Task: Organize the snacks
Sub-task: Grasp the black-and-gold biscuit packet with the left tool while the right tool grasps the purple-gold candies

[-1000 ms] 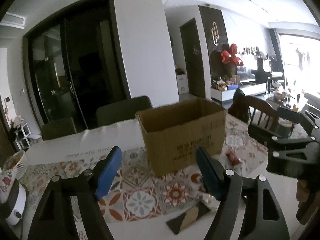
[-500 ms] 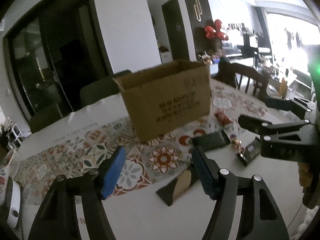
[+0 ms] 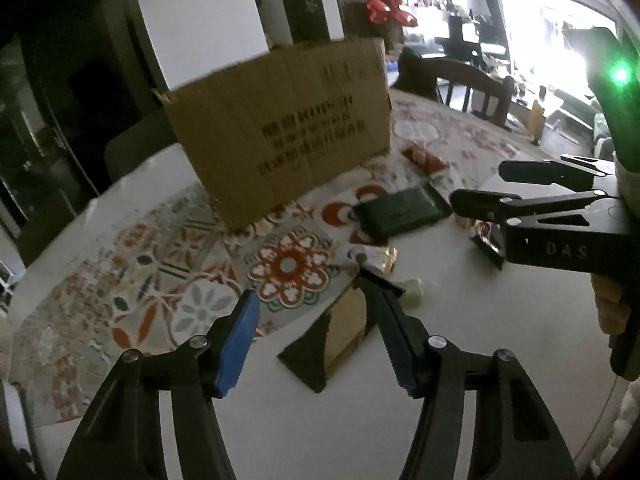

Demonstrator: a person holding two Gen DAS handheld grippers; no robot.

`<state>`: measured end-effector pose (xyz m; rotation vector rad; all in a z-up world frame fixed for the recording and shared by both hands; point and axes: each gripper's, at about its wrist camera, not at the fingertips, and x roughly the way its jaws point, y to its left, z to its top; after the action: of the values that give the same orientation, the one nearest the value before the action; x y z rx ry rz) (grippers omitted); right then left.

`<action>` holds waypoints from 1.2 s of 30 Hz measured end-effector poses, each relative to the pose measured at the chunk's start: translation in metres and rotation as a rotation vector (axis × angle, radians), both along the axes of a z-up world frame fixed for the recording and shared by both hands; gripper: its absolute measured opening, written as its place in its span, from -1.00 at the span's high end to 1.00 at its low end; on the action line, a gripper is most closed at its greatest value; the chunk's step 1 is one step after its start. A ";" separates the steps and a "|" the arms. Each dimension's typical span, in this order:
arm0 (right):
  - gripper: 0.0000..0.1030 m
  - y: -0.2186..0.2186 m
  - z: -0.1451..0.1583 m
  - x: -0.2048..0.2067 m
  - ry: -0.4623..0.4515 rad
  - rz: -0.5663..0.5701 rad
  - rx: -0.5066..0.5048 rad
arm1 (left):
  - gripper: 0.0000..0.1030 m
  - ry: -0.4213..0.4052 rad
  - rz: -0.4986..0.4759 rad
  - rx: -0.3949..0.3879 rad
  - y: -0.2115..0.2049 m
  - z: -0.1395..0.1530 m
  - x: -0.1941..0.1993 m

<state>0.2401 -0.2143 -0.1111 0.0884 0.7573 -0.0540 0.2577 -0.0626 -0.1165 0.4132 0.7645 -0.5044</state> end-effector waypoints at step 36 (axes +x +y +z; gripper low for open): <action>0.62 -0.005 -0.036 0.023 0.131 -0.022 0.067 | 0.23 0.190 0.051 -0.145 0.000 -0.022 0.030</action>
<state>0.2634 -0.2197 -0.1476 0.1579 0.8890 -0.0560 0.2876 -0.0625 -0.1389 0.2120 0.9127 -0.5532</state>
